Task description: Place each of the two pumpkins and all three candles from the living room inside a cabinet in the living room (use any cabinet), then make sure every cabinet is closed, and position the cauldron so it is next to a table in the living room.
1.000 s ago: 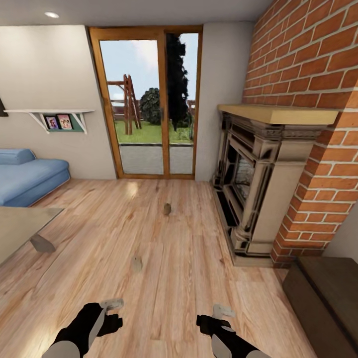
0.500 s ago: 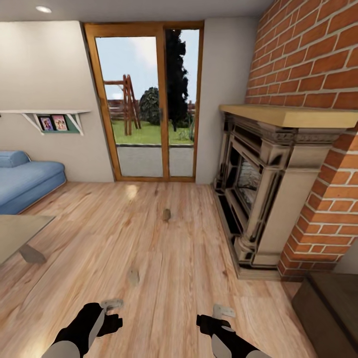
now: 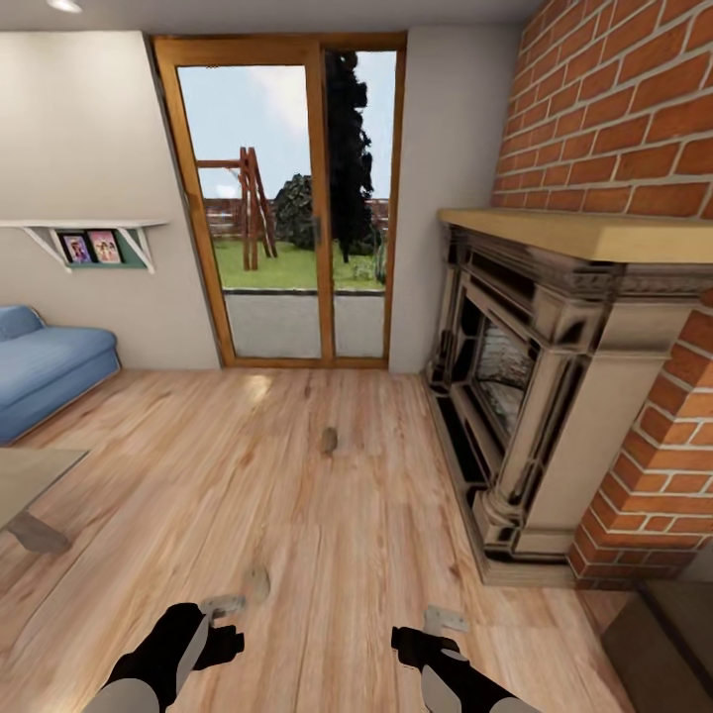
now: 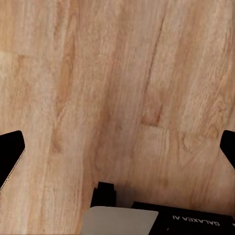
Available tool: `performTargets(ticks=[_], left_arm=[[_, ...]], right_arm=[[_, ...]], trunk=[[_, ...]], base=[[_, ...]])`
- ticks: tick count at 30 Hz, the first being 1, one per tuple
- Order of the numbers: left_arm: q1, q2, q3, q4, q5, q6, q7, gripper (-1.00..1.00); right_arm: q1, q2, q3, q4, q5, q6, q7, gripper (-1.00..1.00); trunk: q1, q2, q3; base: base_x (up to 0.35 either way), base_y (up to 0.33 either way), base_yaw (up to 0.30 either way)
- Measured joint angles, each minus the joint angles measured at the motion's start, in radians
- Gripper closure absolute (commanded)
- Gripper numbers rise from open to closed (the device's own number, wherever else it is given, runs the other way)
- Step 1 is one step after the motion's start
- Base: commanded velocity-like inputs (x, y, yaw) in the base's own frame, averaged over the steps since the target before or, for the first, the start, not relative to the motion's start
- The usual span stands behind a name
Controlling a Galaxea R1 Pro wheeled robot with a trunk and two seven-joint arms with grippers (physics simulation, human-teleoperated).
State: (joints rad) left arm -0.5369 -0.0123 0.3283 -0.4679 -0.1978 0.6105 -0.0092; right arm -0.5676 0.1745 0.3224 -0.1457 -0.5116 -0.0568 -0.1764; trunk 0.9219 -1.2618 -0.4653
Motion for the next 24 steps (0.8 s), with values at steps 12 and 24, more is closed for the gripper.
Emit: performTargets(ticks=[12,24], left_arm=[[0.0,0.0,0.0,0.0,0.0,0.0,0.0,-1.0],[0.0,0.0,0.0,0.0,0.001,0.0,-0.001,-1.0]], right_arm=[[0.0,0.0,0.0,0.0,-0.003,0.0,0.0,-1.0],[0.0,0.0,-0.001,0.0,-0.007,0.0,0.0,-1.0]], trunk=[[0.0,0.0,0.0],[0.0,0.0,0.0]], base=[[0.289,0.152,-0.243],[0.068,0.159,-0.279]])
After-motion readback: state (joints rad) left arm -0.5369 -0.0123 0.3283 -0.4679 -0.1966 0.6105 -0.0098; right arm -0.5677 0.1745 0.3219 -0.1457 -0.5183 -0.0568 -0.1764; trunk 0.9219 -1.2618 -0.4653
